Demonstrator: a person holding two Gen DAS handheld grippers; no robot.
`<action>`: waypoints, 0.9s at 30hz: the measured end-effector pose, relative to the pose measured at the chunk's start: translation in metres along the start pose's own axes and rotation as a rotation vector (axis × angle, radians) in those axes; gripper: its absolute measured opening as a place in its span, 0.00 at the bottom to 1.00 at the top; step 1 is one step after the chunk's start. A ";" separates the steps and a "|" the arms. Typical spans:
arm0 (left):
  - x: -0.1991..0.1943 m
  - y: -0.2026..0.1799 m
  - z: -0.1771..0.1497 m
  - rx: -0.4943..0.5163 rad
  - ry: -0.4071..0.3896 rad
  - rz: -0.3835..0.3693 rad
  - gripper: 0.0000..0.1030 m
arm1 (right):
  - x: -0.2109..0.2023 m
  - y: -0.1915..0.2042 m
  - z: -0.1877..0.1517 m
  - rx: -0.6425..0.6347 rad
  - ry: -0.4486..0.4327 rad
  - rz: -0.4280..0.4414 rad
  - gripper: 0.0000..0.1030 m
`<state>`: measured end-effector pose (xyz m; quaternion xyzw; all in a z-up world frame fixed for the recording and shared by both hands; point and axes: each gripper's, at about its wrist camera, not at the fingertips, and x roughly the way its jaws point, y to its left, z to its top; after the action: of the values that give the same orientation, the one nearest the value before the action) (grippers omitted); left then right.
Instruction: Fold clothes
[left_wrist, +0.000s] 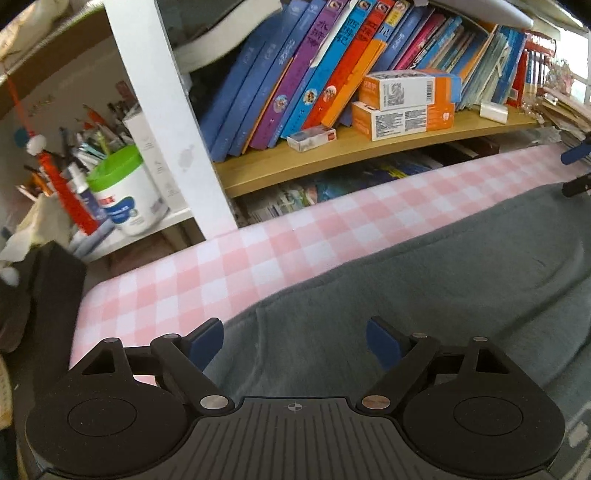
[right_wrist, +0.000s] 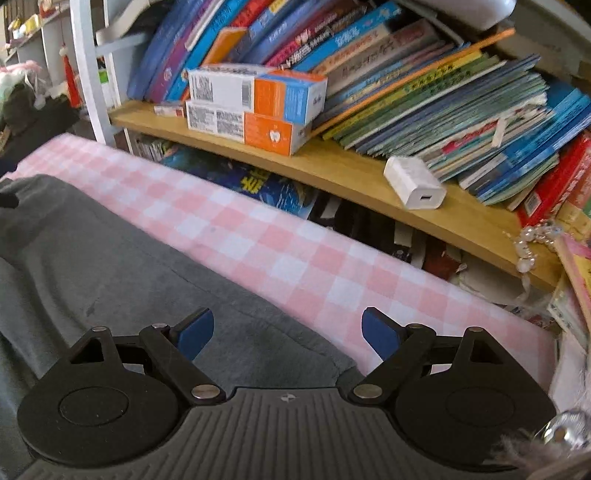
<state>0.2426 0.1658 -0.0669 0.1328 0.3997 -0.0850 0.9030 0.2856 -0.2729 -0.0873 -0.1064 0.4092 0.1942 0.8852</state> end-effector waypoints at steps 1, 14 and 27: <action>0.005 0.002 0.001 -0.005 0.001 -0.005 0.85 | 0.004 -0.001 0.000 -0.001 0.008 0.003 0.84; 0.049 0.024 0.005 -0.033 0.024 -0.113 0.85 | 0.026 -0.010 -0.009 0.002 0.080 0.041 0.80; 0.055 0.035 0.005 -0.096 0.049 -0.183 0.81 | 0.027 -0.014 -0.007 0.051 0.083 0.071 0.62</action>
<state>0.2921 0.1954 -0.0987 0.0545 0.4356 -0.1447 0.8867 0.3026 -0.2806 -0.1120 -0.0770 0.4538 0.2104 0.8625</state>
